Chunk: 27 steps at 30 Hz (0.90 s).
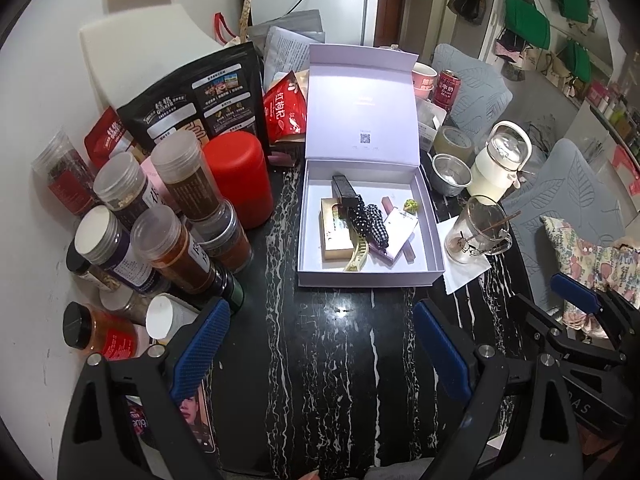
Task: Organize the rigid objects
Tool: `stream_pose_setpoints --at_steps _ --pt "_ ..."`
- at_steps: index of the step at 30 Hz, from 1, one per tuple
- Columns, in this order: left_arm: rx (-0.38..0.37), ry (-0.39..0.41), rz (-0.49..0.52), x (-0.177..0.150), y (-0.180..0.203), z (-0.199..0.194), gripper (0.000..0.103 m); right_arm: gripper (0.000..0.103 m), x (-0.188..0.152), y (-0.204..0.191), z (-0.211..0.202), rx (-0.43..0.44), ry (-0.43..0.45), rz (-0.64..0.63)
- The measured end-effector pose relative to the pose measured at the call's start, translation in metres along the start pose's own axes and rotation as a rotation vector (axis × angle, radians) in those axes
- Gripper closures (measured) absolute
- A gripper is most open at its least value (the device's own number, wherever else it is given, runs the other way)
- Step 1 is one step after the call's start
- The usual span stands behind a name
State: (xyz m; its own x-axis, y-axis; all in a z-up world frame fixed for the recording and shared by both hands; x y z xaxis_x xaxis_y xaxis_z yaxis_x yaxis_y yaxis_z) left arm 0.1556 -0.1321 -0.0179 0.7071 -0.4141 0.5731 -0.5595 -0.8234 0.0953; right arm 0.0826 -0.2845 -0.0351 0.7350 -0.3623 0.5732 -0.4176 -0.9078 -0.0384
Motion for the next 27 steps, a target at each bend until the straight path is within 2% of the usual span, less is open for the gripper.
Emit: stream_pose_setpoints --at_steps 27 --pt "0.004 0.011 0.024 0.0037 0.0061 -0.0101 0.009 0.033 0.0034 0.0085 -0.0047 -0.019 0.01 0.01"
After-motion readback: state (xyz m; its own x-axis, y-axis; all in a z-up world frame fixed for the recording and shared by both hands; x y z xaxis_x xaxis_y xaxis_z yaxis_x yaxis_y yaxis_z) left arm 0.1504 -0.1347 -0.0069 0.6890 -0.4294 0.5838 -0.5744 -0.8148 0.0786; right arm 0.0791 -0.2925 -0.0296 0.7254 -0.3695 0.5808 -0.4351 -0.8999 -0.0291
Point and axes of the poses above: each gripper's, at about its wrist camera, not at the fingertips, and z roughly the way its jaws point, y to its right, x to its top, the point moved 10 cm from there along z, roughly the way its jaws point, and after that the axes turned 7 degrees about -x, right-handed, at the moved point
